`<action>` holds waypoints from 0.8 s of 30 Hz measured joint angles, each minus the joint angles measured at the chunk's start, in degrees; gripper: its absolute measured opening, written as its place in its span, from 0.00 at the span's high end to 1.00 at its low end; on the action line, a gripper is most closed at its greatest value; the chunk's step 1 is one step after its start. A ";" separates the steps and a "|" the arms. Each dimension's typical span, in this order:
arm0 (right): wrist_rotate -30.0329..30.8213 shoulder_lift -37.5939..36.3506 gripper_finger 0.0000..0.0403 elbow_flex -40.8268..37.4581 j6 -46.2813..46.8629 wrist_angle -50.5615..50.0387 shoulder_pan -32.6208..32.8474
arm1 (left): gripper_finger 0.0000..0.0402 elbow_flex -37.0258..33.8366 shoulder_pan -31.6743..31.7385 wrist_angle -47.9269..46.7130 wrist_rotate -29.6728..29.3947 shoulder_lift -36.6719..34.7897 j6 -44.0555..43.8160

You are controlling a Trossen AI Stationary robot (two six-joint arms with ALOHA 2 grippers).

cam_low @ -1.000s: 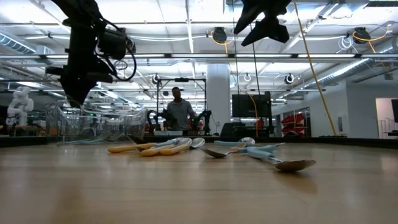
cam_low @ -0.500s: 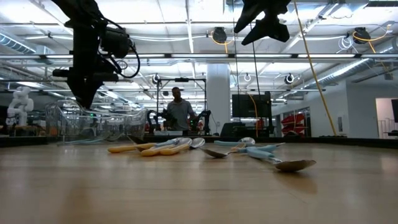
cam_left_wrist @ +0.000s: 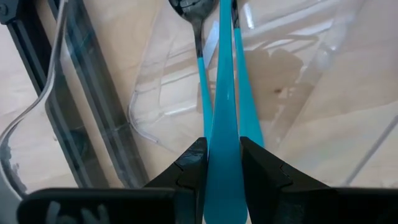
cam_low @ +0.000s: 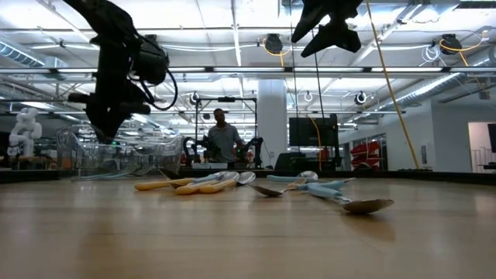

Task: Sort silverware by color (type)
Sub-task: Put the blue spoon into the top left transparent bin

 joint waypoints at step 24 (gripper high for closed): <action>-0.04 0.00 0.58 0.00 -0.91 -0.07 0.00 | 0.69 0.12 0.79 -0.33 2.23 2.34 -0.20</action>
